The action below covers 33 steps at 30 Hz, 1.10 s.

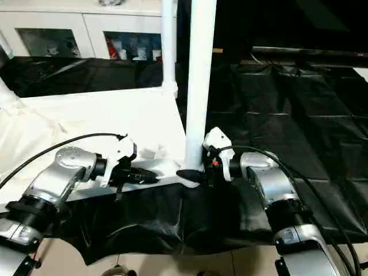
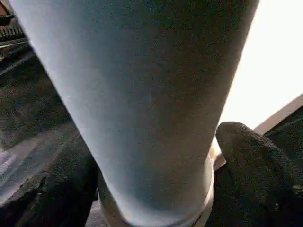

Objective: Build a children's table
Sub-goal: Rotate leg to tighten

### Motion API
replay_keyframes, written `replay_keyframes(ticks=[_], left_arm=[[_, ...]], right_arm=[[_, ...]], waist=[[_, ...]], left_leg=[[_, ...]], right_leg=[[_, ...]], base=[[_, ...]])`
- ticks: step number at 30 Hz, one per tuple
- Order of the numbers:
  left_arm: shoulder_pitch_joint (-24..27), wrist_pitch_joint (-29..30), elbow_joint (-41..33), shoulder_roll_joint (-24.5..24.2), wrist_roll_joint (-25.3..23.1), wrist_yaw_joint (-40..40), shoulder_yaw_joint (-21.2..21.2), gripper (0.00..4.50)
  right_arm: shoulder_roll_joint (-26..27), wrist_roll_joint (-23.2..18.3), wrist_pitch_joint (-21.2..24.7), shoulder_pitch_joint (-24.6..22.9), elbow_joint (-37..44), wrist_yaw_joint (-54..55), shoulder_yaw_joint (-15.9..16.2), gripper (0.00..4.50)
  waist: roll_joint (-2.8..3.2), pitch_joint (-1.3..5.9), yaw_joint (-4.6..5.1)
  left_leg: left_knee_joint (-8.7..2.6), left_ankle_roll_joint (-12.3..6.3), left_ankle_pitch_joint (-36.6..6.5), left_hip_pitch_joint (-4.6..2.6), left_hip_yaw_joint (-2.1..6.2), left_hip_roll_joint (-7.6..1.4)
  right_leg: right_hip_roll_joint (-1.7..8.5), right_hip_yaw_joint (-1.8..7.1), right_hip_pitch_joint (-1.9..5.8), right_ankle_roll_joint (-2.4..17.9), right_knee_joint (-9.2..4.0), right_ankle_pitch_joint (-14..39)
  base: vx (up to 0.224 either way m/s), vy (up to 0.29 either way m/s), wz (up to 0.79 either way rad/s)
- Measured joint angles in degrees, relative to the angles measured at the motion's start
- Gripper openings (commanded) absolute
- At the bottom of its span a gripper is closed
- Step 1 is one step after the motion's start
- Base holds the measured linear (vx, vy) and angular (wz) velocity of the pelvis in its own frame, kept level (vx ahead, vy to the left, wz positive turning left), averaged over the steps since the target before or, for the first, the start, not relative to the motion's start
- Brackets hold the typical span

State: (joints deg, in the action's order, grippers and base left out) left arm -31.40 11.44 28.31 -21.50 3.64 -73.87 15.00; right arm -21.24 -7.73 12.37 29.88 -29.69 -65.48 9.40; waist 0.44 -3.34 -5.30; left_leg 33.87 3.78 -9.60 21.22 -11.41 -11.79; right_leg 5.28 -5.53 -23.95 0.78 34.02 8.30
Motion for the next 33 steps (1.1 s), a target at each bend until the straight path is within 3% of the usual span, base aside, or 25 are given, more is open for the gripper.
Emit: replay_keyframes(ticks=[10,14,21,26,28,33], left_arm=[[-0.6,-0.7,1.3,1.6,-0.8,2.9,0.0,0.0],[-3.3,-1.3,5.9,4.7,-2.5,9.1,-0.5,0.0],[-8.8,-1.4,14.2,11.1,-4.7,22.9,-1.8,0.0],[-10.5,-1.4,16.9,14.0,-5.2,28.5,-2.8,0.0],[-10.8,-1.5,17.4,14.1,-5.2,28.6,-3.1,0.0],[-10.7,-2.5,17.6,12.9,-5.2,28.3,-4.0,0.0]], right_arm=[[1.6,-0.6,0.7,-1.7,1.0,2.6,-1.2,2.85],[5.3,0.2,-0.8,-0.8,-3.0,12.9,-4.7,2.72],[13.9,0.6,-2.0,5.9,-13.6,36.1,-11.9,2.71],[17.1,1.5,-3.5,8.7,-16.9,47.3,-13.5,2.71],[17.6,2.0,-5.4,8.9,-18.1,48.1,-13.6,3.41],[18.4,1.7,-6.4,8.9,-18.2,45.8,-13.8,3.75]], waist=[[-0.02,0.01,-0.24],[-0.04,0.02,0.28],[-0.02,0.02,1.23],[0.01,0.04,1.5],[0.01,0.05,1.5],[0.01,0.04,2.24]], left_leg=[[0.03,0.0,0.0,0.01,0.0,0.01],[0.05,0.0,0.0,-0.05,0.0,0.03],[0.03,0.01,0.0,-0.05,0.07,0.05],[-0.04,0.0,0.0,0.06,0.06,0.07],[-0.11,-0.03,0.0,0.09,0.05,0.07],[-0.09,-0.02,0.0,0.06,0.03,0.06]], right_leg=[[0.01,0.01,0.04,0.0,0.0,0.0],[0.01,0.05,0.07,0.0,0.01,0.0],[0.0,0.0,0.04,0.0,0.0,0.0],[0.01,0.01,-0.01,0.2,-0.02,-0.1],[0.01,0.01,-0.04,0.3,-0.05,-0.1],[0.0,0.0,-0.06,0.3,-0.02,-0.1]], base=[[0.0,0.0,0.0],[0.0,0.0,0.0],[0.0,0.0,0.0],[0.0,0.0,0.0],[0.0,0.0,0.0],[0.0,0.0,0.0]])
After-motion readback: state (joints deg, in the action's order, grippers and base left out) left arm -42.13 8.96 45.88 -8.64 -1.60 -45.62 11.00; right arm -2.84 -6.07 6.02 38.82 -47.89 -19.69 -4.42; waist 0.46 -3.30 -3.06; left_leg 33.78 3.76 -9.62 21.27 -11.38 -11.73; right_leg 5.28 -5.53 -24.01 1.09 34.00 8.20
